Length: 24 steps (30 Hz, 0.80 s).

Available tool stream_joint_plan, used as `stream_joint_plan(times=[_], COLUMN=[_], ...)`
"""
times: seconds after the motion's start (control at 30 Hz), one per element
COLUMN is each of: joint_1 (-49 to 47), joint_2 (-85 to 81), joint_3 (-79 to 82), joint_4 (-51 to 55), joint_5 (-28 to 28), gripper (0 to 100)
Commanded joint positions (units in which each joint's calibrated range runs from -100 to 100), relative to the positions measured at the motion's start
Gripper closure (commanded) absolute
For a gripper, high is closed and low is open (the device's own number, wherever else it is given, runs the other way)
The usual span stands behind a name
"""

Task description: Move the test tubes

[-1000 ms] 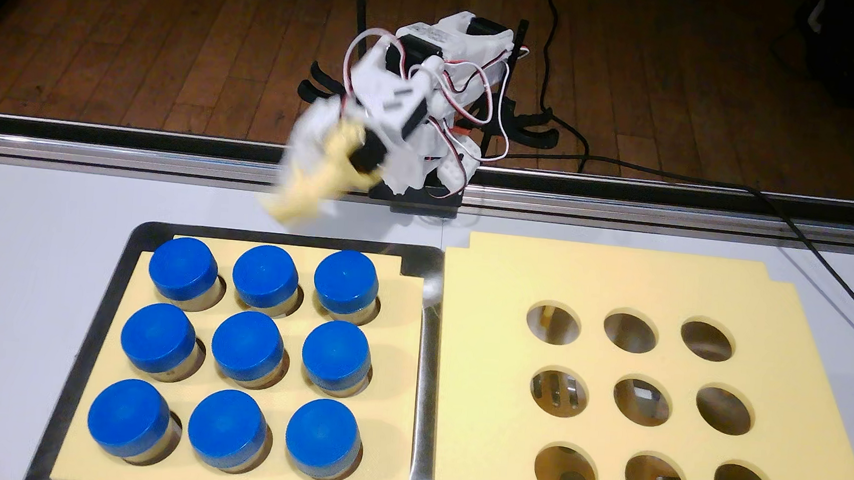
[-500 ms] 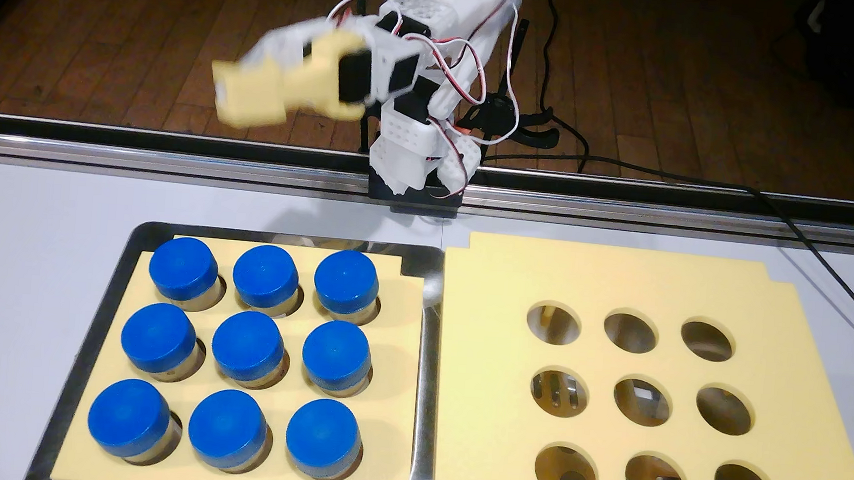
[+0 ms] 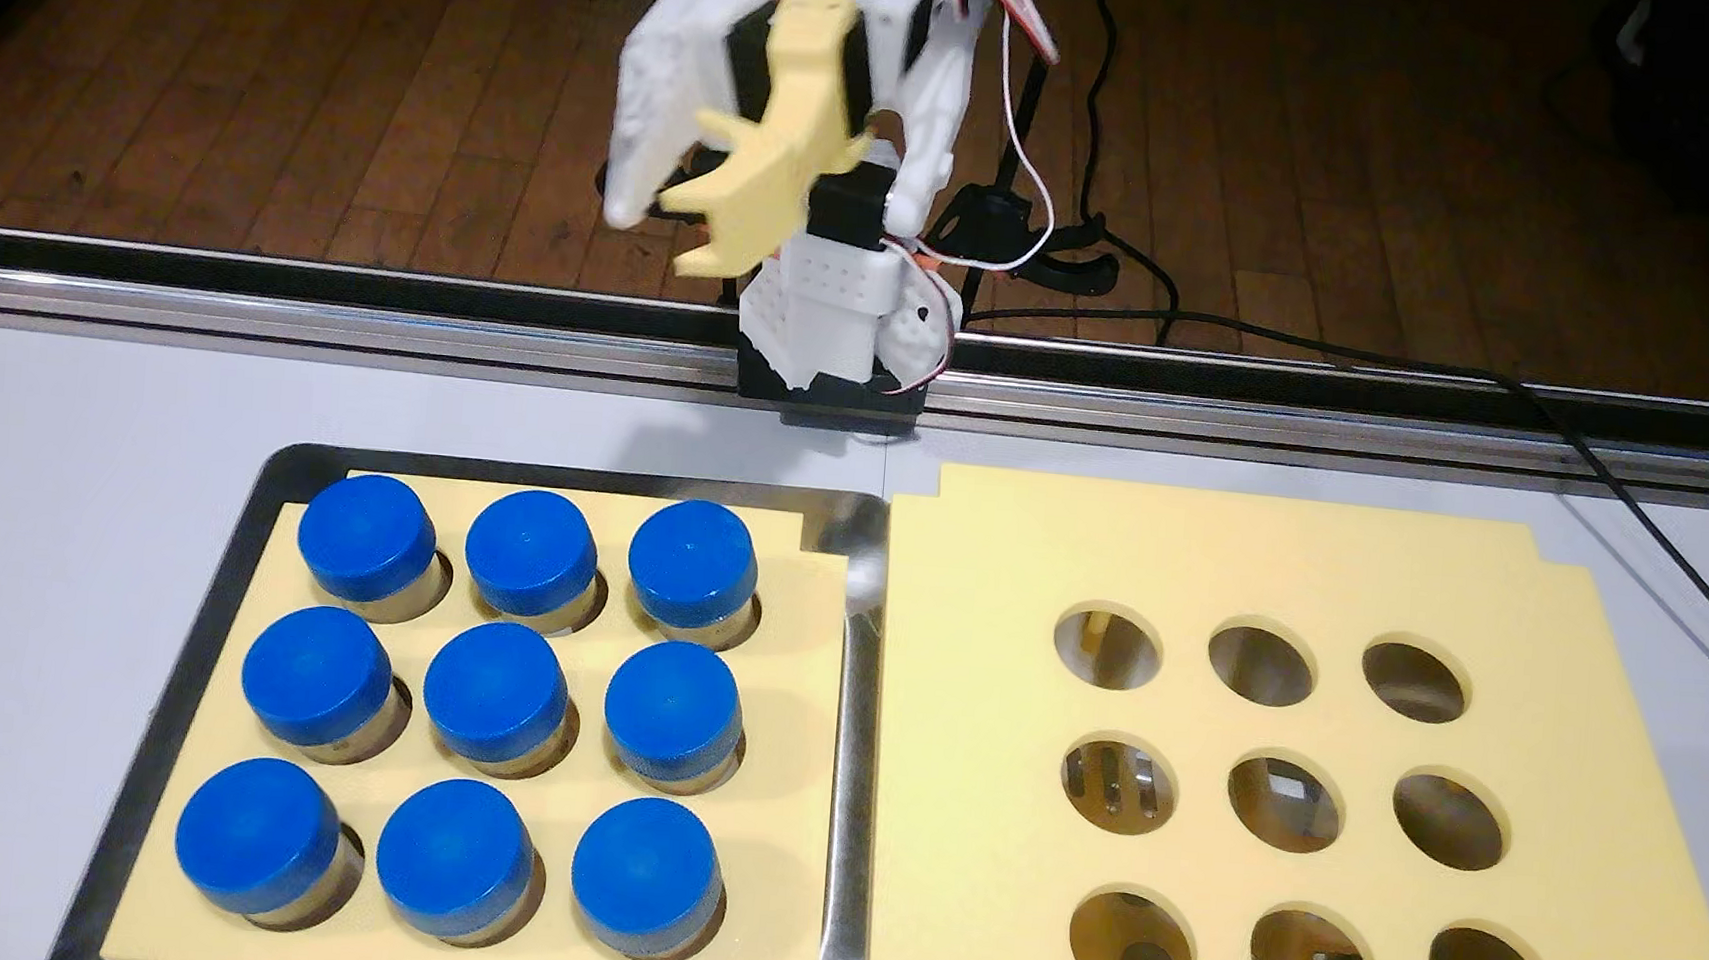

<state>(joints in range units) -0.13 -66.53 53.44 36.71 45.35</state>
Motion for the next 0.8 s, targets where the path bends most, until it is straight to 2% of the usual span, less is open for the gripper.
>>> stream_joint_plan(times=[0.0,0.1,0.3,0.37,0.5,0.67,0.77], joint_1=[-9.76,-11.69,-8.65,-6.20,-5.17,-4.28,-3.68], joint_2=[-0.47,0.92,4.13,4.22,4.91,5.00,5.87], joint_3=[6.70,10.33,10.24,10.24,10.42,10.79,11.15], joint_4=[-0.38,-0.48,-3.47,-8.10,-10.32,-10.32,-10.32], joint_5=[-0.22,-0.22,0.10,0.15,0.15,-0.06,-0.01], gripper=[86,85,85,81,75,75,71])
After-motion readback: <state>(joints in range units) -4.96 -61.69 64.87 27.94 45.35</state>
